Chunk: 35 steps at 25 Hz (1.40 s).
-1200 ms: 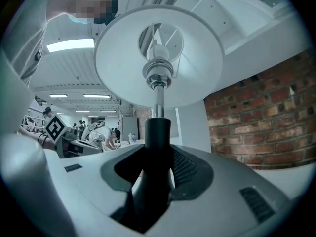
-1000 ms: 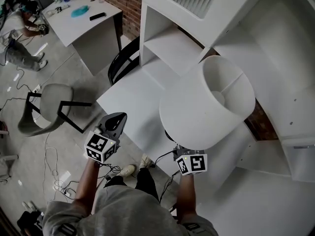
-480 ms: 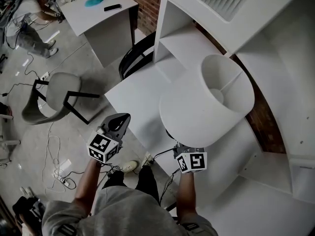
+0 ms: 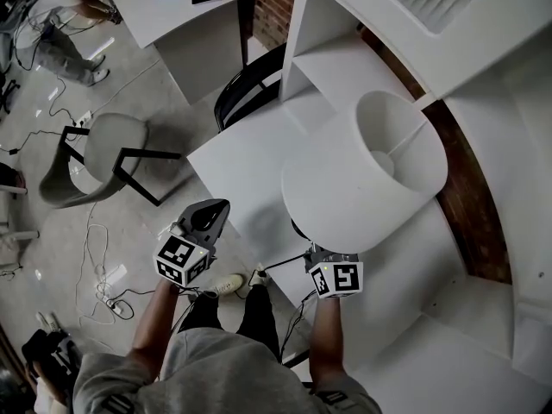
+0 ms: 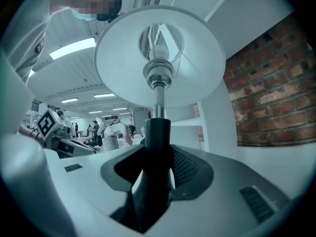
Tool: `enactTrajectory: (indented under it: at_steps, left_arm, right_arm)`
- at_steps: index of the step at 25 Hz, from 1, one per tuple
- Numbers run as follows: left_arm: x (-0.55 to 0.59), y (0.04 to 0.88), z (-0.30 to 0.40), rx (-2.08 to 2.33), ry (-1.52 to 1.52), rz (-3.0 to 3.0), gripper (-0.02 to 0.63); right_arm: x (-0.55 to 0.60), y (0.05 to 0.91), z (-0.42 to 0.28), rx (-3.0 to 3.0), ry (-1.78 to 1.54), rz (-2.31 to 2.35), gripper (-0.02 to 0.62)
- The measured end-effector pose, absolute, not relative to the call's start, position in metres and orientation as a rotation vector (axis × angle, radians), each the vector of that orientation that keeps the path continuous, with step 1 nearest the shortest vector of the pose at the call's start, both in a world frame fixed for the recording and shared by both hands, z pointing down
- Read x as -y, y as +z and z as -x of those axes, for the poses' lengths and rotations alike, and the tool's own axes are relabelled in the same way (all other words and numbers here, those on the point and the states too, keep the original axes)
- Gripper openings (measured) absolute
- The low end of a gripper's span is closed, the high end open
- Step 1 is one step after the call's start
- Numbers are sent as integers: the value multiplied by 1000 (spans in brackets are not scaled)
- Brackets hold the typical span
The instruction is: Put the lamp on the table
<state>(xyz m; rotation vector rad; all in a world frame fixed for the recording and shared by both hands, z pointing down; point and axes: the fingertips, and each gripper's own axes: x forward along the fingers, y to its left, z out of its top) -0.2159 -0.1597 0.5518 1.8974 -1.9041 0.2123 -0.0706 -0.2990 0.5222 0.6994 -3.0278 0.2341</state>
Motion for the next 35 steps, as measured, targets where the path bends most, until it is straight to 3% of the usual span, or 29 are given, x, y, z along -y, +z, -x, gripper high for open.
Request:
enactTrajectory:
  at_steps: [35]
  left_arm:
    - [166,646,240,1884,254,-1781,5]
  right_arm:
    - [318,658,112,2925,314,-606,172]
